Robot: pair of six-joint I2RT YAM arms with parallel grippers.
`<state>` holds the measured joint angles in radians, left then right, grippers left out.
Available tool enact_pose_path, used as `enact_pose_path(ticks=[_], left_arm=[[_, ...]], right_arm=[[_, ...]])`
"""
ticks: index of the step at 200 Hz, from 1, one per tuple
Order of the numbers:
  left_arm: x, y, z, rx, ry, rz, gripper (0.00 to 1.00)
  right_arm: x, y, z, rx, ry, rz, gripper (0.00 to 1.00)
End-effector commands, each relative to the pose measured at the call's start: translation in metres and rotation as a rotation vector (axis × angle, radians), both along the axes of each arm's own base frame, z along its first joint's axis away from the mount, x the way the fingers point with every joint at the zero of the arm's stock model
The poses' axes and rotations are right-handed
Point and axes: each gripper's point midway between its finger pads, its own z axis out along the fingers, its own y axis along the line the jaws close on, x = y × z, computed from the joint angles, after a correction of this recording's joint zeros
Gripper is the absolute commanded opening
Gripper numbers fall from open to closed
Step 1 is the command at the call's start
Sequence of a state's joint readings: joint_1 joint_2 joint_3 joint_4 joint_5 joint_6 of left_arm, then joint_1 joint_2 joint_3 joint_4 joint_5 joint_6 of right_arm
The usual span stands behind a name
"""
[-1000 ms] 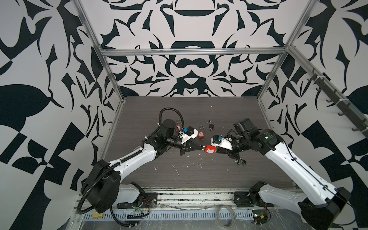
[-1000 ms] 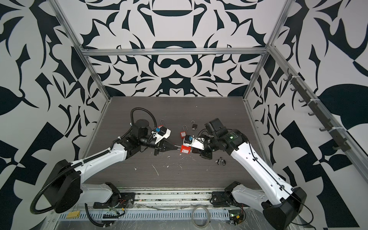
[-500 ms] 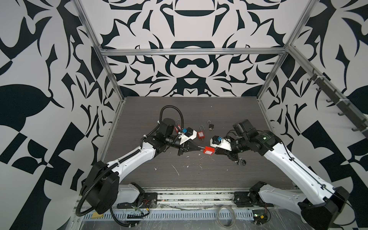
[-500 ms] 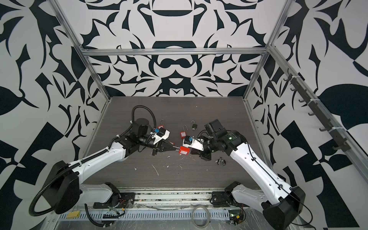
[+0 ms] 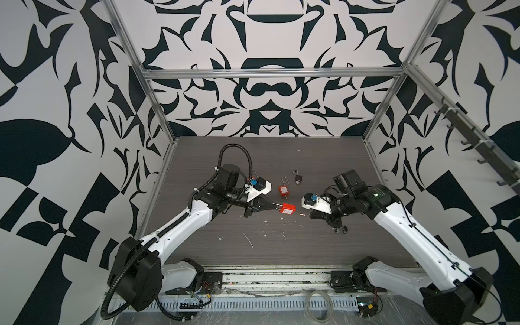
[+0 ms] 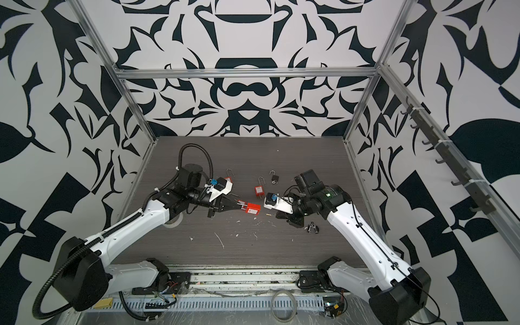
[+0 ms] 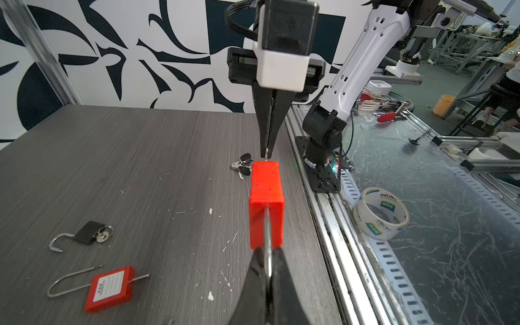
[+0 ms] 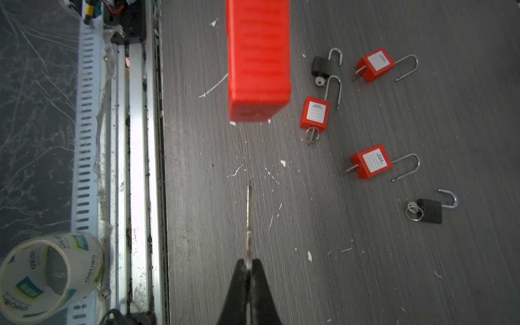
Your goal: Lock with the key
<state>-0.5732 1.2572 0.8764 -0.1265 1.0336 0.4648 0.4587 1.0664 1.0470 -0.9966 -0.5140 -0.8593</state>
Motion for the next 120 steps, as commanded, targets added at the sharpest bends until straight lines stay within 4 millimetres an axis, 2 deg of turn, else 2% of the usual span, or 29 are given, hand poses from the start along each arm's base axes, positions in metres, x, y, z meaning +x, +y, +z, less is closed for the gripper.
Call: enact_pose_path(ticks=[1,19,48,70,93,120], left_arm=[[0.003,-0.003,0.002,0.024,0.036,-0.017,0.0],[0.009,-0.006,-0.006,0.1,0.115,-0.026,0.0],[0.024,-0.014,-0.017,0.222,0.271,-0.024,0.0],[0.035,-0.022,-0.036,0.307,0.34,-0.024,0.0],[0.047,-0.036,-0.059,0.389,0.369,-0.025,0.0],[0.048,-0.053,-0.088,0.5,0.385,-0.067,0.0]], right_arm=[[0.004,-0.011,0.004,-0.037,-0.05,-0.034,0.0],[0.016,-0.021,0.003,-0.043,-0.05,-0.129,0.0],[0.059,-0.046,0.012,0.017,-0.091,-0.425,0.0],[0.077,-0.061,0.019,0.03,-0.157,-0.552,0.0],[0.081,-0.071,0.014,-0.005,-0.168,-0.606,0.0],[0.075,-0.074,0.01,-0.014,-0.146,-0.621,0.0]])
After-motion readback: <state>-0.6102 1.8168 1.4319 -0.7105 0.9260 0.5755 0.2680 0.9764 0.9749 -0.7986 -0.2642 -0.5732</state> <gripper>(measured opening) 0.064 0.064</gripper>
